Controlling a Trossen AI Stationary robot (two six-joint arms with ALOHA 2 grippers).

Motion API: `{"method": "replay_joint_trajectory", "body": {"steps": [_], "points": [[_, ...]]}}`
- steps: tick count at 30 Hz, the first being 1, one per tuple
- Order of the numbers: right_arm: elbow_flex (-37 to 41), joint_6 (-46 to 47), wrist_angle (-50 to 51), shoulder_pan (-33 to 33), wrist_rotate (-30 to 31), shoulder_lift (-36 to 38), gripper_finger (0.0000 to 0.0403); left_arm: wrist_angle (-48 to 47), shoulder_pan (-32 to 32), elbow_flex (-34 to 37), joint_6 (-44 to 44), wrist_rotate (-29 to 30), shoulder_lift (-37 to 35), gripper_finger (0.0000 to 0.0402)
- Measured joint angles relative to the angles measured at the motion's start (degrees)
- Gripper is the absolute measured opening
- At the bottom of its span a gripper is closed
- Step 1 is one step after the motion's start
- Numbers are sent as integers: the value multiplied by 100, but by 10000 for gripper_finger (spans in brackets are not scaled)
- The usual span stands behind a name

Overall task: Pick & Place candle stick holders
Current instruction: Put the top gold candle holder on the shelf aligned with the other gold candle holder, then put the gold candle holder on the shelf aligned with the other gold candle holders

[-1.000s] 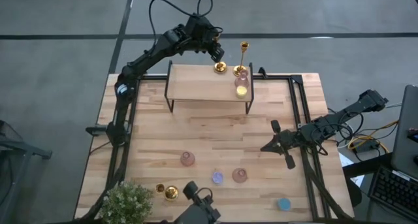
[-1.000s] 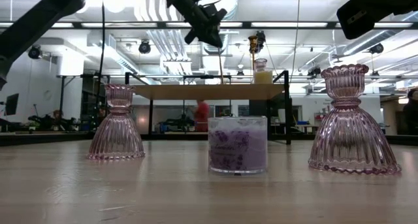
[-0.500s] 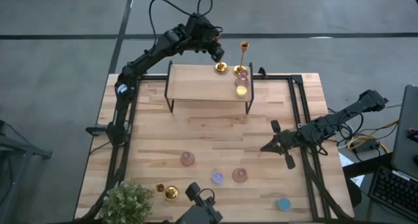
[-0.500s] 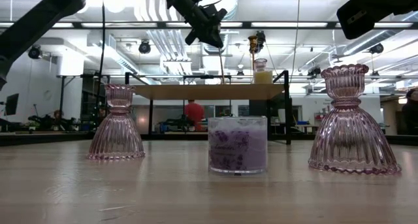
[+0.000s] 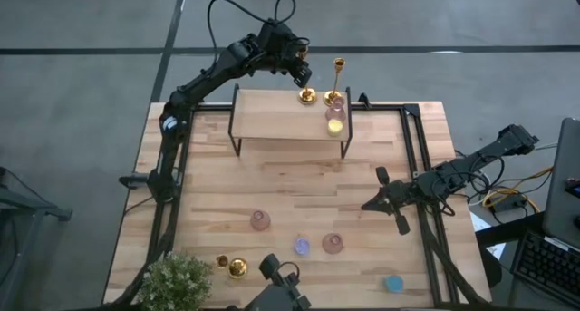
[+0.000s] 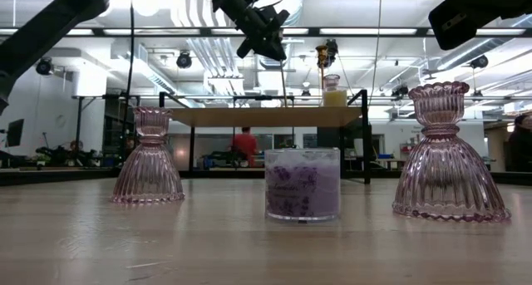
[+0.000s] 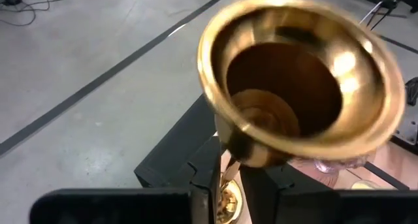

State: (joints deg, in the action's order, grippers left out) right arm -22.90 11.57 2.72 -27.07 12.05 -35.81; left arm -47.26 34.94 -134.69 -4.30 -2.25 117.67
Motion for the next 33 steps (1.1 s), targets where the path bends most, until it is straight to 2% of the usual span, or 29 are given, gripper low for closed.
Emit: {"method": "replay_joint_trajectory", "body": {"steps": [4, 10, 14, 21, 25, 33], "points": [[0, 1, 0, 0, 0, 0, 8, -55, 0, 4, 46, 0, 59, 69], [0, -1, 2, 0, 0, -2, 8, 27, -7, 7, 37, 14, 71, 114], [0, 0, 1, -1, 0, -1, 8, -253, -9, 7, -29, 17, 61, 136], [0, 1, 1, -1, 0, 0, 8, -613, -63, 7, 25, -56, 41, 145], [0, 1, 0, 0, 0, 0, 8, -1239, -112, 7, 231, -294, -4, 145], [0, -1, 2, -2, 0, 0, 8, -2879, -417, 7, 754, -297, -255, 145]]}}
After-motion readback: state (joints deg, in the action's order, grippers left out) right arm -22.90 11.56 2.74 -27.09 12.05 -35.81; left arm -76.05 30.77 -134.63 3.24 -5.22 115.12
